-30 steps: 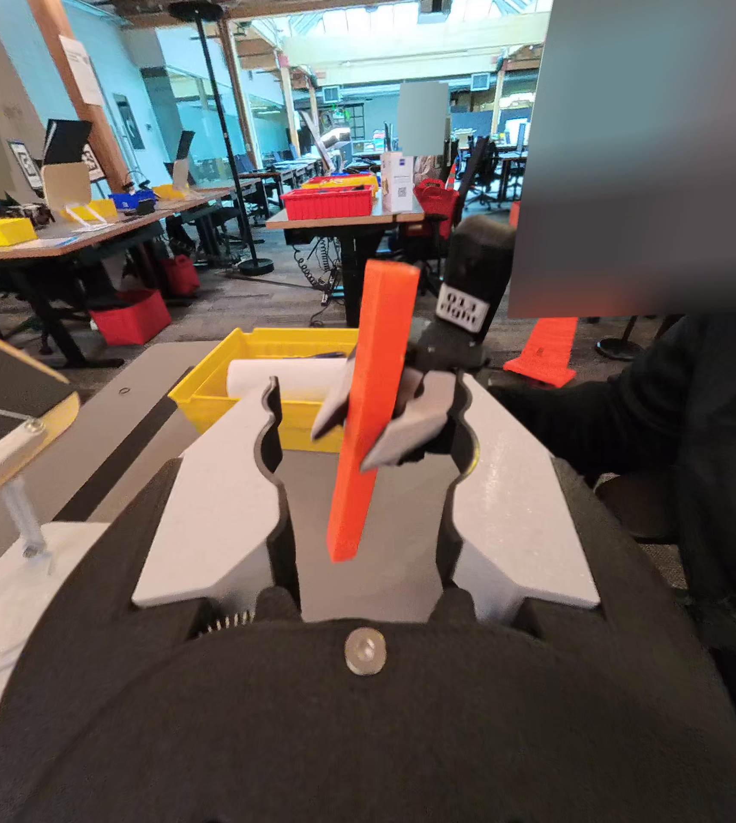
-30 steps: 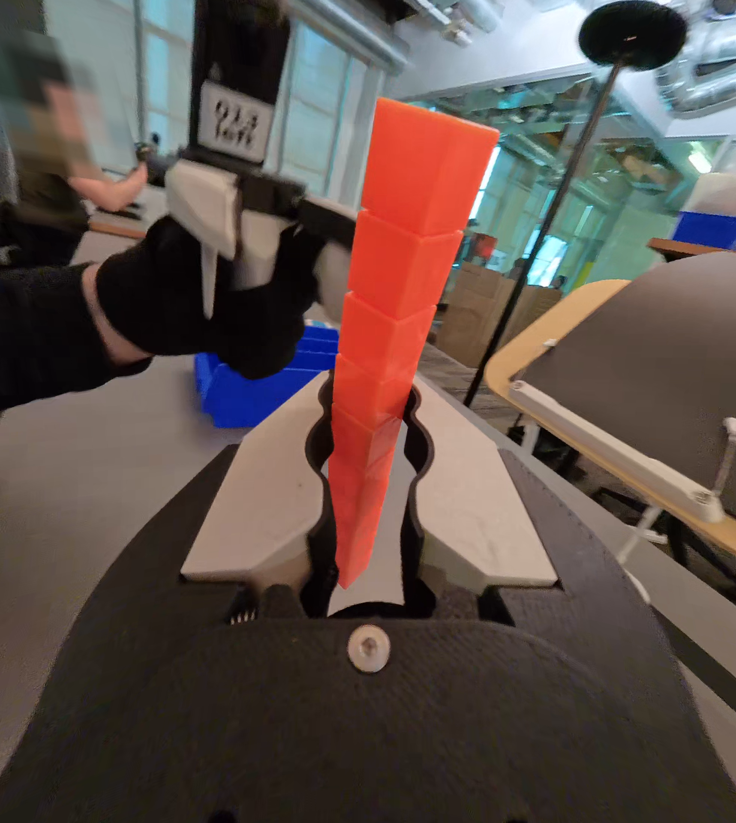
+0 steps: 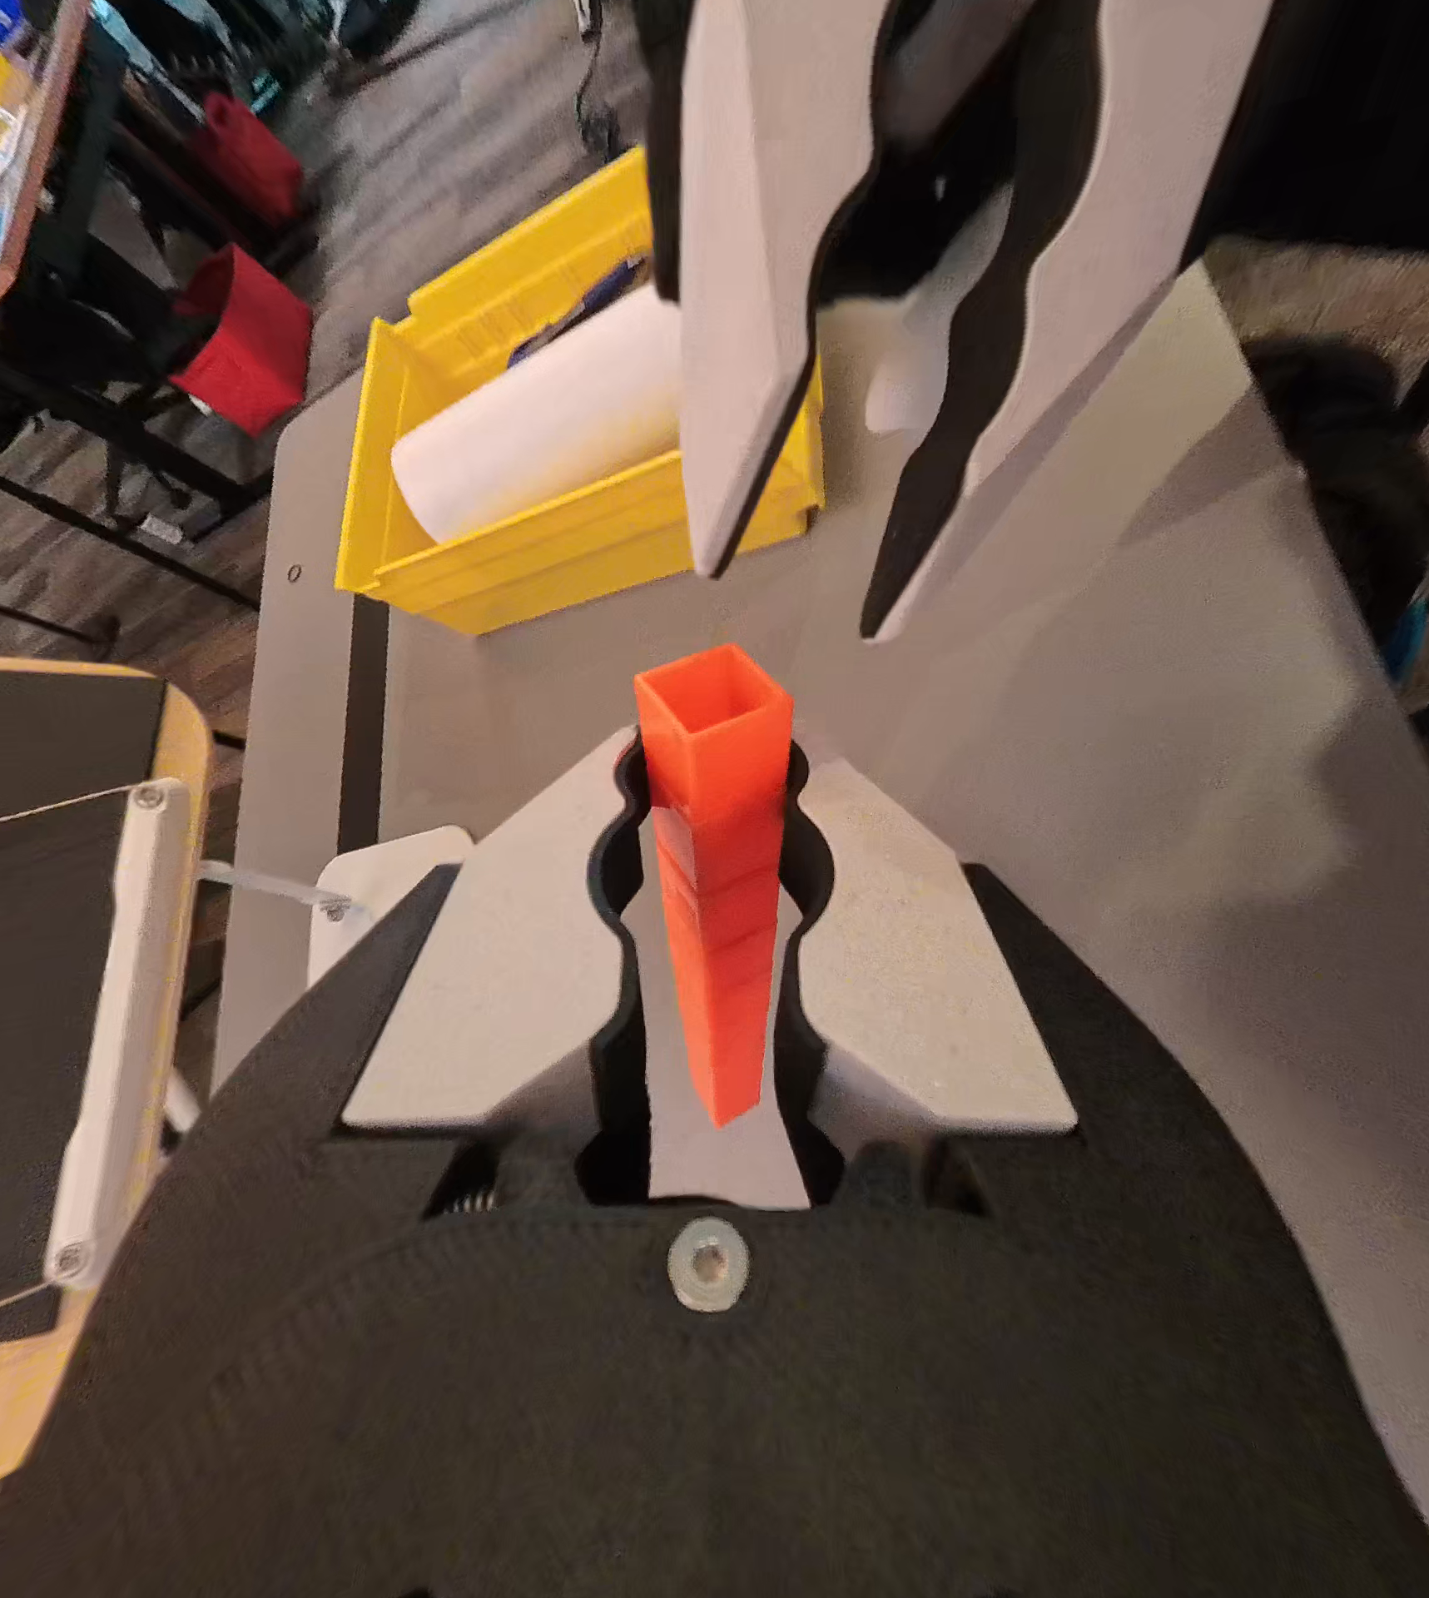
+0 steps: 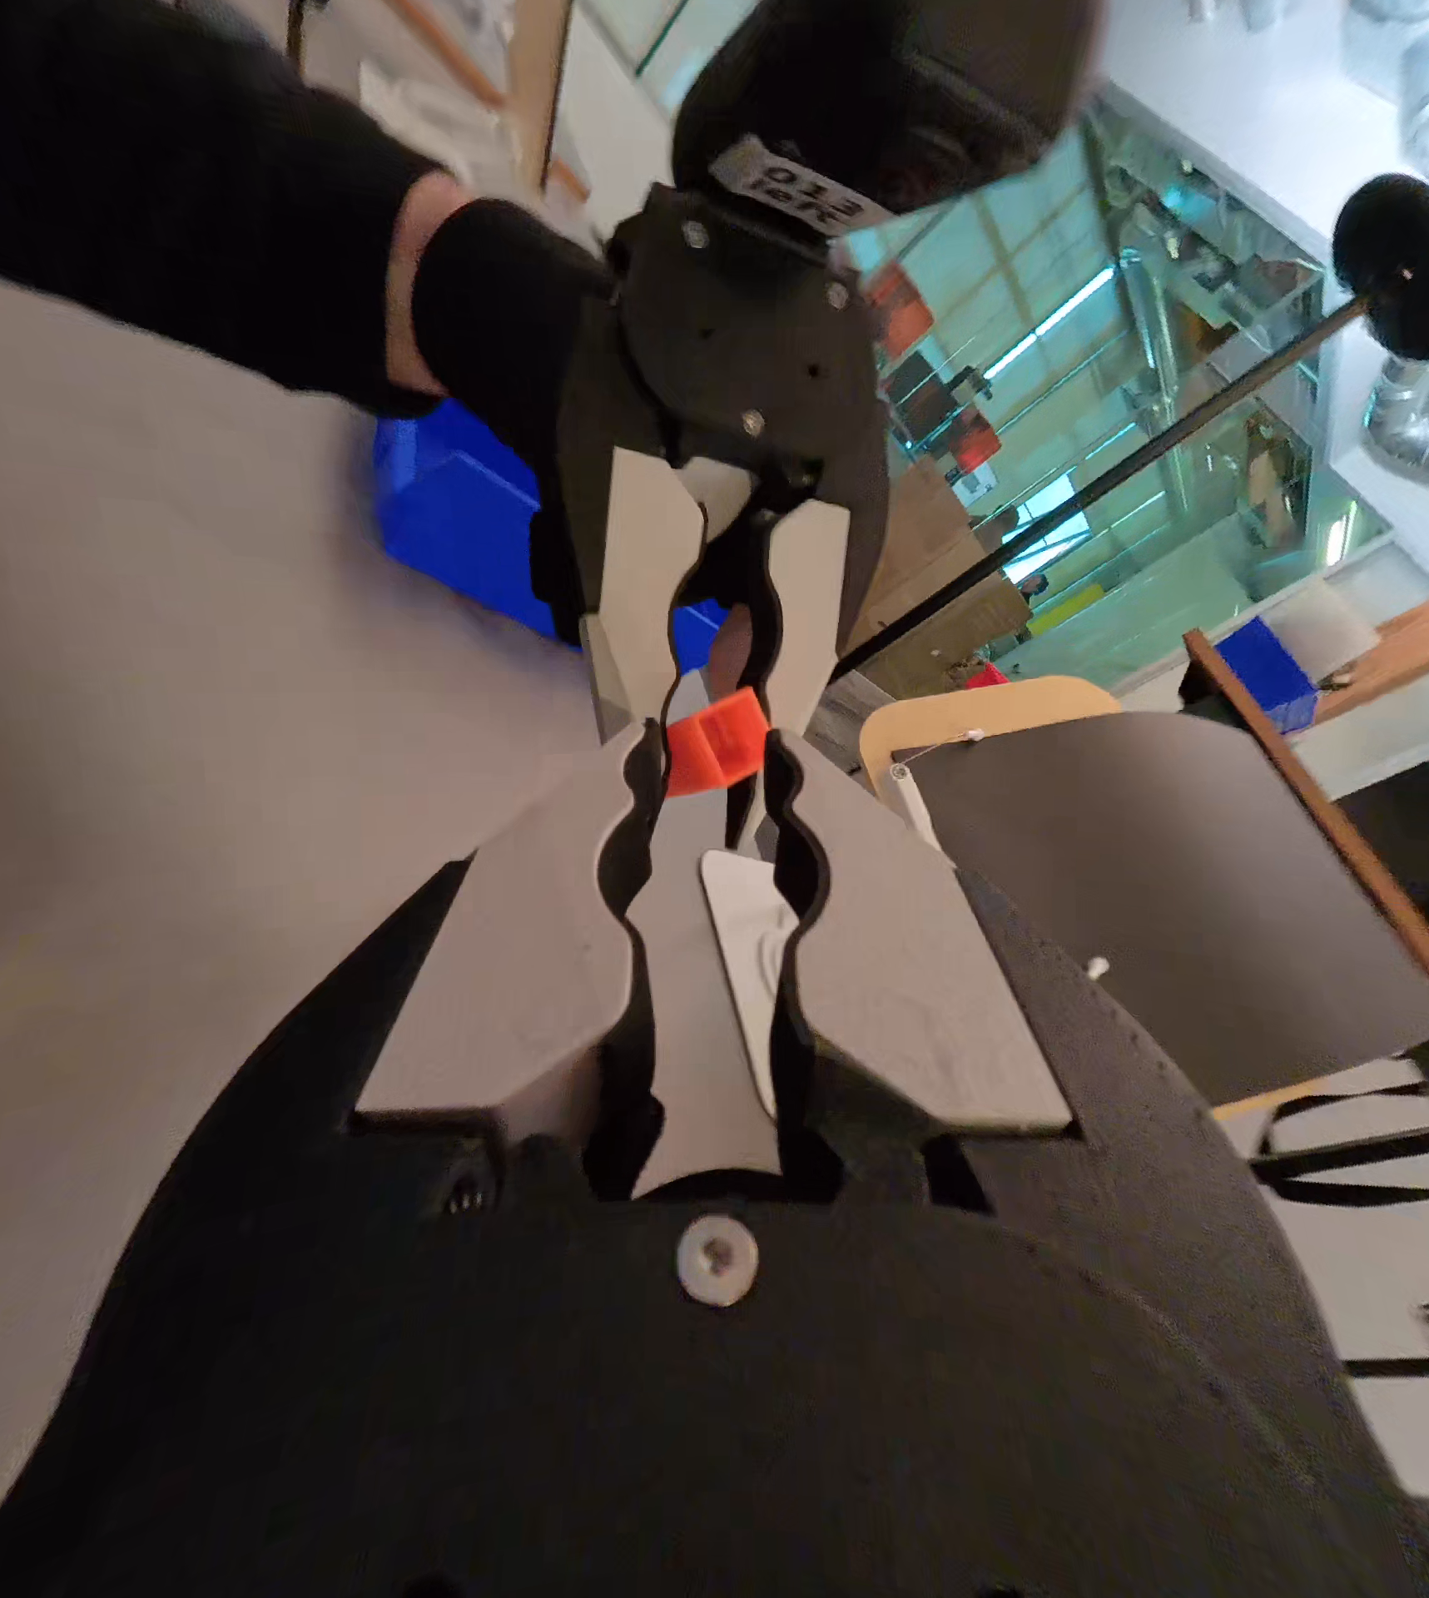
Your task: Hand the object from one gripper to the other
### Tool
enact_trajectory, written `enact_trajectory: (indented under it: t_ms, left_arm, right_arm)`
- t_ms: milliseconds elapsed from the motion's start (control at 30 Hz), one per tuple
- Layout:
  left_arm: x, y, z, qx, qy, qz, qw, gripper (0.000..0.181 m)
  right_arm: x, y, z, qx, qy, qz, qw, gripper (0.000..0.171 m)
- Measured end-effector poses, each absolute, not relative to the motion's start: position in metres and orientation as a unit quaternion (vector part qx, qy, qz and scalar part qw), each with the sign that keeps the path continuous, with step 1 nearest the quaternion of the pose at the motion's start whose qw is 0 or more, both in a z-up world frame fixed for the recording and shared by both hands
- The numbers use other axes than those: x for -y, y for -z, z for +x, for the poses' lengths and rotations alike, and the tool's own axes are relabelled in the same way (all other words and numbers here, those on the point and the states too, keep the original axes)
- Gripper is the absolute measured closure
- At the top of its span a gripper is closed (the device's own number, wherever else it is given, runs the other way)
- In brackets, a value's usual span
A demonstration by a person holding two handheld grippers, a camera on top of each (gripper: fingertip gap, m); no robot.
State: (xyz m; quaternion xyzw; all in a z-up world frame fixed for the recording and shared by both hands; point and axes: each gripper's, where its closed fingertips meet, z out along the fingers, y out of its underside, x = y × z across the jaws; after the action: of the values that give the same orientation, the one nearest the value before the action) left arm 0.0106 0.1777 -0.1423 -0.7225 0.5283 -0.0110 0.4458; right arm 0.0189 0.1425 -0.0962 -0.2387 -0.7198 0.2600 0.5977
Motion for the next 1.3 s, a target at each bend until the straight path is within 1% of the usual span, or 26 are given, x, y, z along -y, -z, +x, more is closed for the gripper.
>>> enact_trajectory:
  t_ms: [167,233,300,600,733,833,1000,1067,1133,1200,1300]
  left_arm:
    - [-0.177,0.146,0.013,-0.549,-0.009,-0.717,0.429,0.157]
    - [-0.177,0.151,0.011,-0.557,-0.025,-0.719,0.415,0.157]
    - [-0.178,0.156,0.010,-0.568,-0.041,-0.717,0.401,0.157]
    - [-0.181,0.178,0.006,-0.601,-0.100,-0.717,0.340,0.159]
    - [-0.183,0.182,0.005,-0.600,-0.102,-0.719,0.336,0.159]
    - [-0.186,0.176,0.005,-0.586,-0.093,-0.724,0.352,0.157]
    - [-0.195,0.159,-0.006,-0.531,-0.078,-0.744,0.398,0.139]
    - [-0.200,0.151,-0.014,-0.490,-0.064,-0.756,0.430,0.135]
    - [-0.202,0.141,-0.021,-0.433,-0.017,-0.770,0.468,0.132]
    - [-0.204,0.124,-0.029,-0.357,0.050,-0.772,0.523,0.136]
    - [-0.201,0.114,-0.039,-0.251,0.188,-0.771,0.554,0.133]
  right_arm:
    - [-0.145,0.114,0.010,0.775,-0.154,-0.213,0.574,0.159]
    - [-0.146,0.119,0.008,0.785,-0.132,-0.209,0.569,0.159]
    - [-0.149,0.122,0.007,0.792,-0.105,-0.205,0.565,0.163]
    - [-0.150,0.147,0.002,0.831,-0.060,-0.209,0.512,0.169]
    - [-0.152,0.153,0.002,0.835,-0.065,-0.217,0.501,0.171]
    - [-0.156,0.149,0.003,0.823,-0.085,-0.228,0.514,0.171]
    - [-0.169,0.131,0.006,0.782,-0.115,-0.251,0.560,0.171]
    - [-0.175,0.120,0.010,0.760,-0.132,-0.259,0.581,0.171]
    - [-0.180,0.110,0.015,0.738,-0.144,-0.265,0.603,0.171]
    - [-0.184,0.102,0.018,0.719,-0.141,-0.266,0.626,0.171]
    - [-0.191,0.095,0.022,0.697,-0.093,-0.258,0.662,0.171]
